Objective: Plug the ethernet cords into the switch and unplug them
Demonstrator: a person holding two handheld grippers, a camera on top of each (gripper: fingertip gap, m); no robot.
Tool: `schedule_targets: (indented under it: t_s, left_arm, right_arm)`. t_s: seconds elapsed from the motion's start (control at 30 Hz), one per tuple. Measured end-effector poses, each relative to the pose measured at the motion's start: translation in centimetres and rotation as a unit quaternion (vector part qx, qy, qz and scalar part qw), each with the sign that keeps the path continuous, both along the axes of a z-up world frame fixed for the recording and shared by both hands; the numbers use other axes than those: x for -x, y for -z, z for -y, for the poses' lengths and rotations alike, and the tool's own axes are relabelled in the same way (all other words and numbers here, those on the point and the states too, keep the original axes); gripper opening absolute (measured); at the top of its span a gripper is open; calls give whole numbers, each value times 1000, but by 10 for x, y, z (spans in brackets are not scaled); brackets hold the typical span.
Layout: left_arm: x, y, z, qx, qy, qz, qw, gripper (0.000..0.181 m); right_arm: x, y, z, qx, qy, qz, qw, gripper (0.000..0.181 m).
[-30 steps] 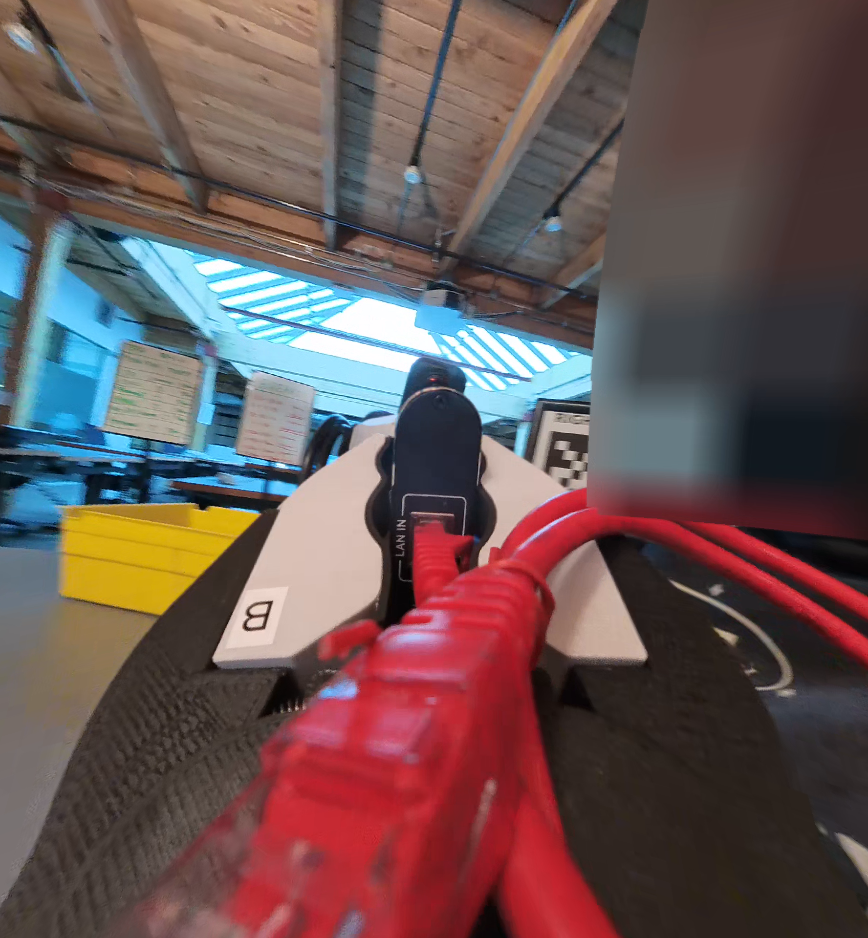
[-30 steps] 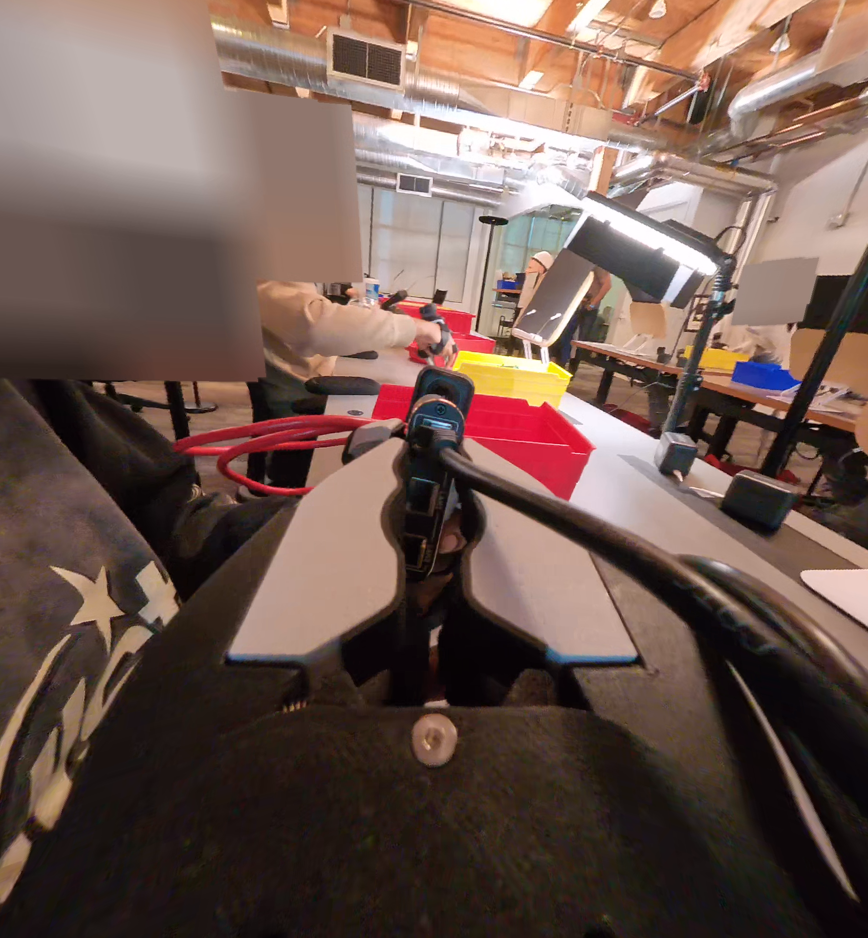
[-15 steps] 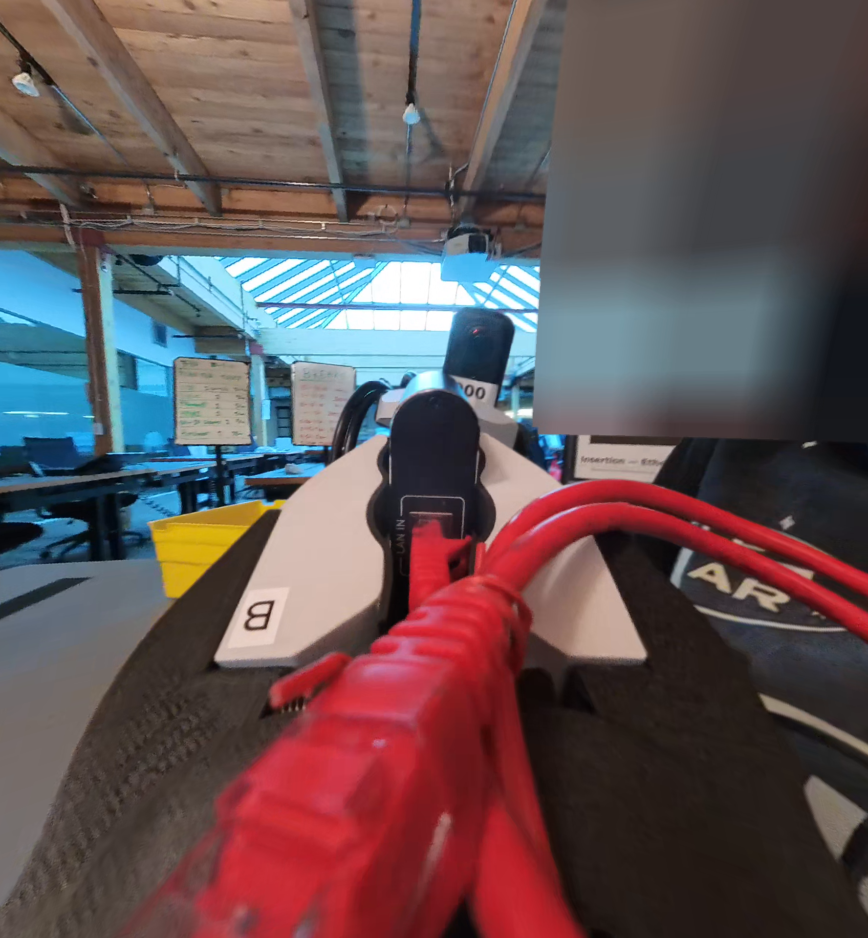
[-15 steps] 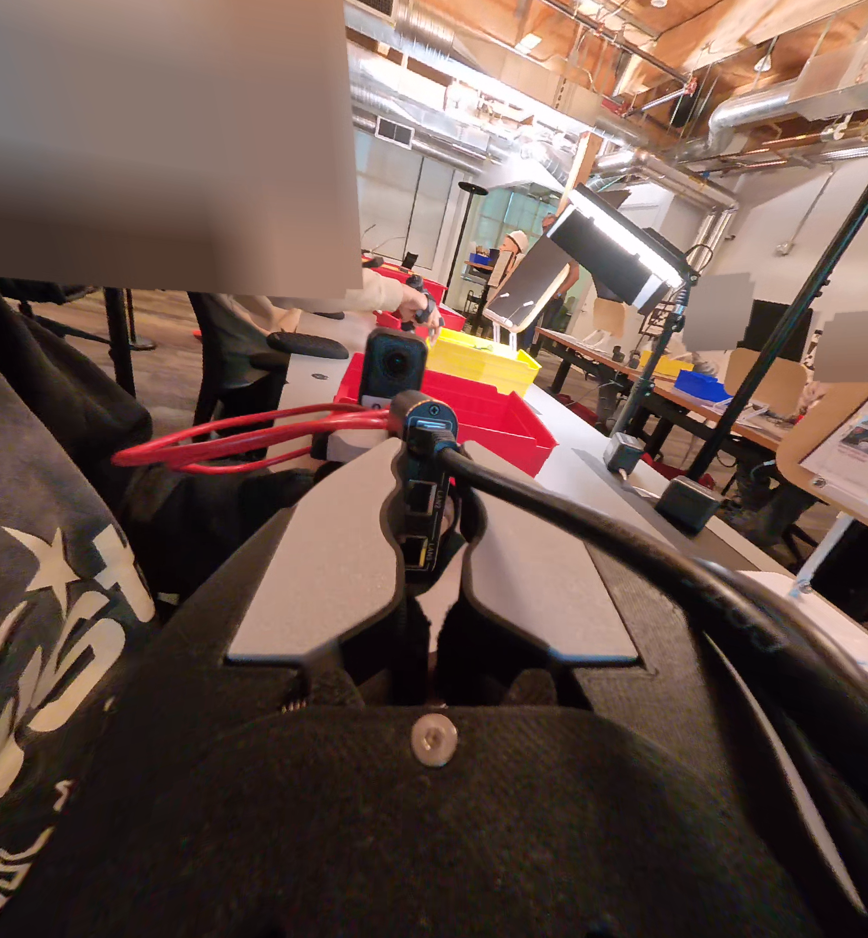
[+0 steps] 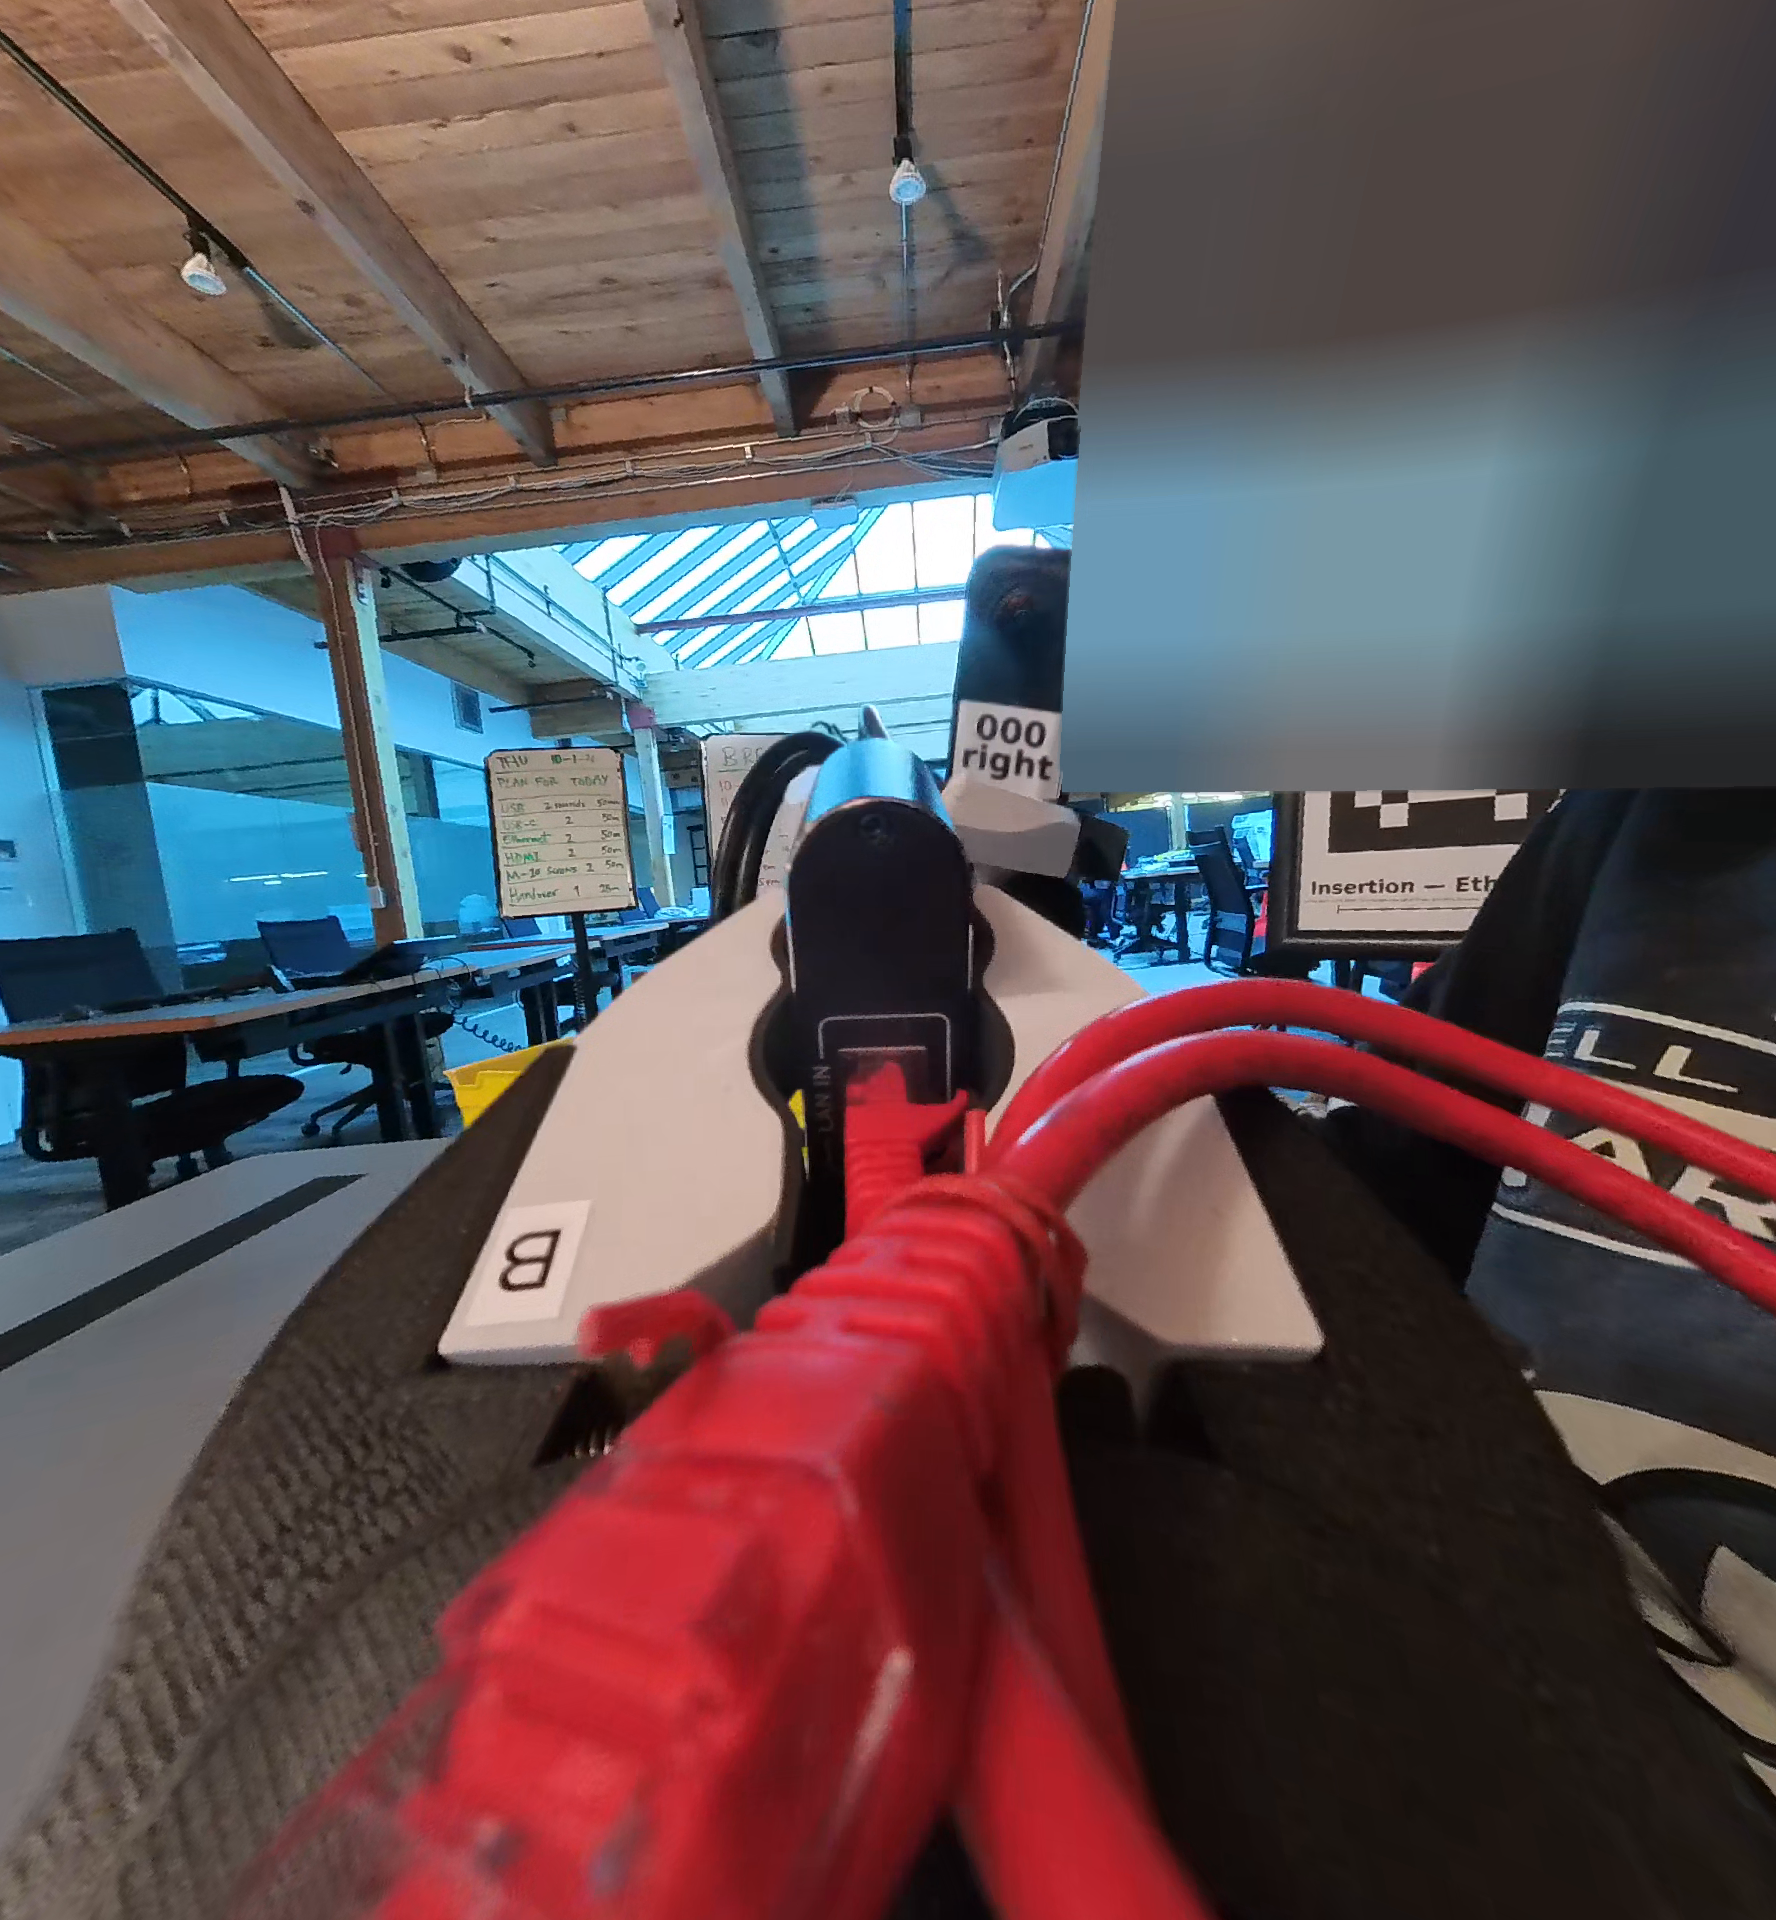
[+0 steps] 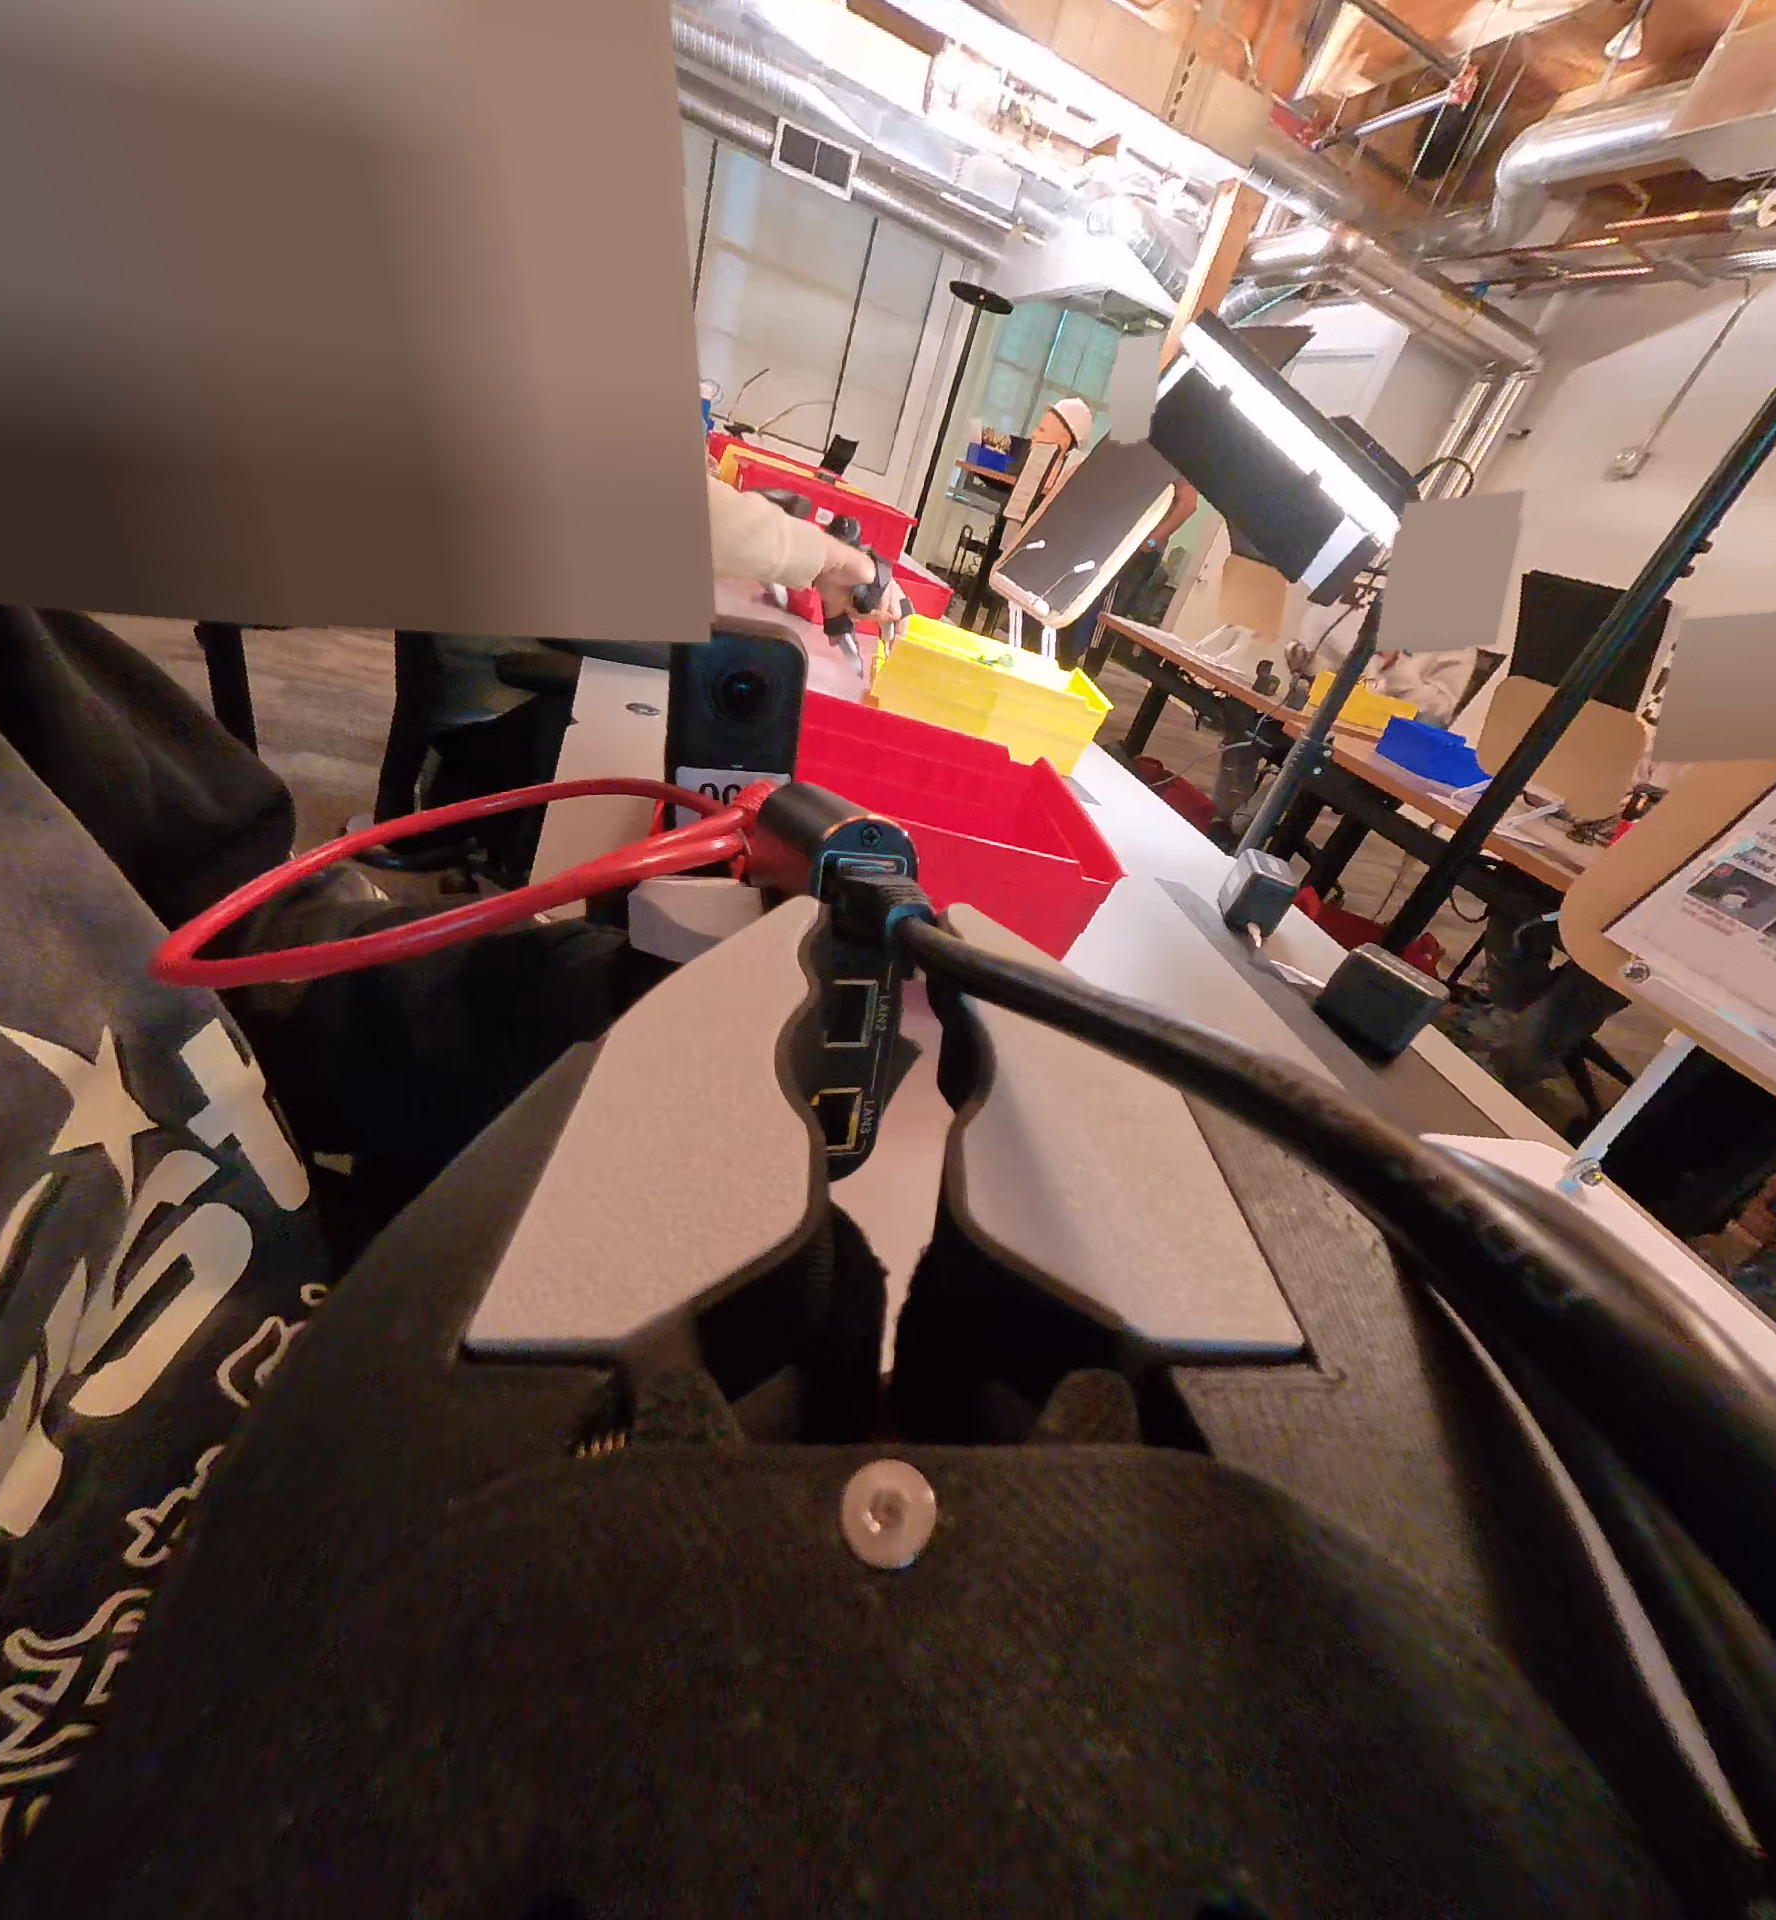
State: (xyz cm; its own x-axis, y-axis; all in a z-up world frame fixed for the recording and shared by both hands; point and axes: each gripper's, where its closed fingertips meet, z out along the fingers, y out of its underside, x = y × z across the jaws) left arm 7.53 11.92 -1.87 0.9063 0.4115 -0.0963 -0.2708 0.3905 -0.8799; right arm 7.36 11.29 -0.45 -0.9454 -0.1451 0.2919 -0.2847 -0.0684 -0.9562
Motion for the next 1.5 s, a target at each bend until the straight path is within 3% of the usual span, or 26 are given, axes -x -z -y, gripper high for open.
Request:
schedule_targets:
  t_s: [0.43, 0.6, 0.87, 0.93, 1.0, 1.13, 1.23, 1.3, 1.4, 1.5]
  left_arm:
    - [7, 2, 1, 22, -44, -3, 999, 27]
    - [8, 4, 2, 41, -69, -24, 997, 27]
    - [8, 3, 1, 42, -77, -28, 996, 27]
    - [8, 2, 3, 57, -121, -63, 989, 27]
    - [4, 2, 5, 54, -121, -81, 988, 27]
    - [3, 2, 6, 33, -99, -73, 992, 27]
    - [3, 1, 7, 26, -91, -69, 993, 27]
    - [5, -2, 12, 14, -105, -68, 992, 27]
    - [15, -7, 26, -24, -137, -42, 989, 26]
    - [31, -5, 41, -52, -162, 8, 985, 26]
  right_arm:
    - [8, 5, -1, -24, 23, -20, 999, 16]
    - [10, 5, -1, -22, 66, -90, 994, 22]
    - [11, 5, -2, -22, 53, -66, 996, 19]
    - [10, 3, 0, -8, 35, -24, 999, 19]
    - [6, 6, 1, -22, -25, 48, 998, 20]
    - [3, 0, -13, -8, -95, 90, 991, 54]
    - [-1, 13, -11, -42, -89, 50, 994, 74]
    - [-13, 38, -12, -124, -105, 6, 987, 87]
    - [-27, 83, -32, -284, -124, -73, 948, 90]
    - [-54, 65, -44, -231, -166, -127, 950, 83]
